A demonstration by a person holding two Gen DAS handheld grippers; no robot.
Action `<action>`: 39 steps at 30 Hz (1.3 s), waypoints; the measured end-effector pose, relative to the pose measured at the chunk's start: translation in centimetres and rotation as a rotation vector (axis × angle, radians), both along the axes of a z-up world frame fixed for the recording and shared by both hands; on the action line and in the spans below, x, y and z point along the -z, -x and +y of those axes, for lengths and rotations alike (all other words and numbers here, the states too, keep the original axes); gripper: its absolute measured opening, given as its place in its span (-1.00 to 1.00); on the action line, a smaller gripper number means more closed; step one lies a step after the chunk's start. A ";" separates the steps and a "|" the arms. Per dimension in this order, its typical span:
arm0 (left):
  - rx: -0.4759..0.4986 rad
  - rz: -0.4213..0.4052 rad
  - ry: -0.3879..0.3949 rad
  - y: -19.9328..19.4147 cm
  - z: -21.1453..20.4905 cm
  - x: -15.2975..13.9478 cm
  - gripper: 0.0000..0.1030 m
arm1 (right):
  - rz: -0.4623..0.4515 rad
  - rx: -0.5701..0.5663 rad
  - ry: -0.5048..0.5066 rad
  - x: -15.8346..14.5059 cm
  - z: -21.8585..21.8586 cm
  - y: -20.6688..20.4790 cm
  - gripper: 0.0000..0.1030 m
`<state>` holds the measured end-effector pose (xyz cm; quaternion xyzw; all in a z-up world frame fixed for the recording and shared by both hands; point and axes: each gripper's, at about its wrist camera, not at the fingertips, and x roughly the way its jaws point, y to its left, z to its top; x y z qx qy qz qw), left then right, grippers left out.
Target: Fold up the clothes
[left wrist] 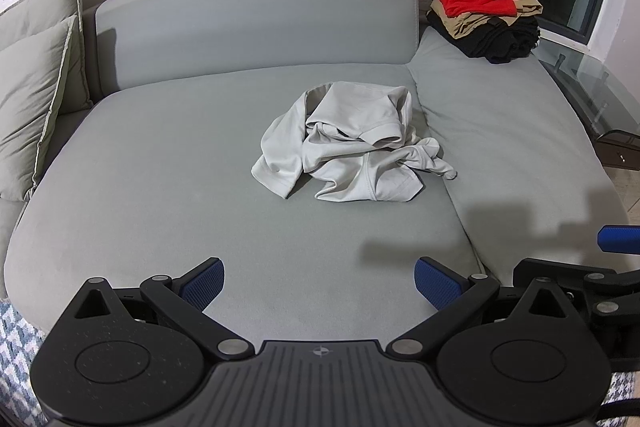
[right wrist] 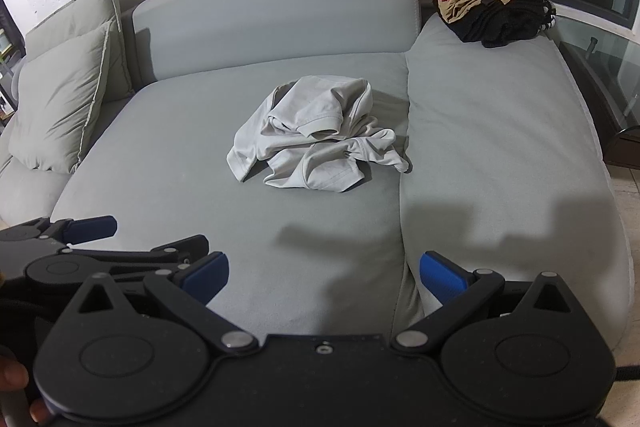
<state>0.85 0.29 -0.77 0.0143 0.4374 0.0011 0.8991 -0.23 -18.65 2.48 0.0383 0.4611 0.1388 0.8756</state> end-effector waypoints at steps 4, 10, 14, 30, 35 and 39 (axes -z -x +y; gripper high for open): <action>0.001 0.002 -0.005 -0.3 0.3 0.3 0.98 | -0.002 0.012 -0.009 0.1 -0.2 -0.2 0.99; -0.026 -0.066 -0.042 -1.2 3.0 0.2 0.98 | -0.031 0.067 -0.102 0.4 -1.5 -1.6 0.99; -0.066 -0.114 -0.067 -2.4 5.3 0.4 0.96 | -0.083 0.078 -0.186 0.8 -2.0 -3.1 0.99; -0.062 -0.107 0.088 -12.7 9.3 6.0 0.73 | -0.167 -0.063 -0.108 6.5 6.6 -14.1 0.11; -0.131 -0.103 0.115 -16.5 11.9 7.5 0.73 | -0.171 -0.139 -0.059 7.4 10.7 -17.9 0.52; -0.169 -0.119 0.194 -17.1 13.9 10.1 0.67 | -0.152 -0.170 0.021 9.2 13.3 -20.9 0.60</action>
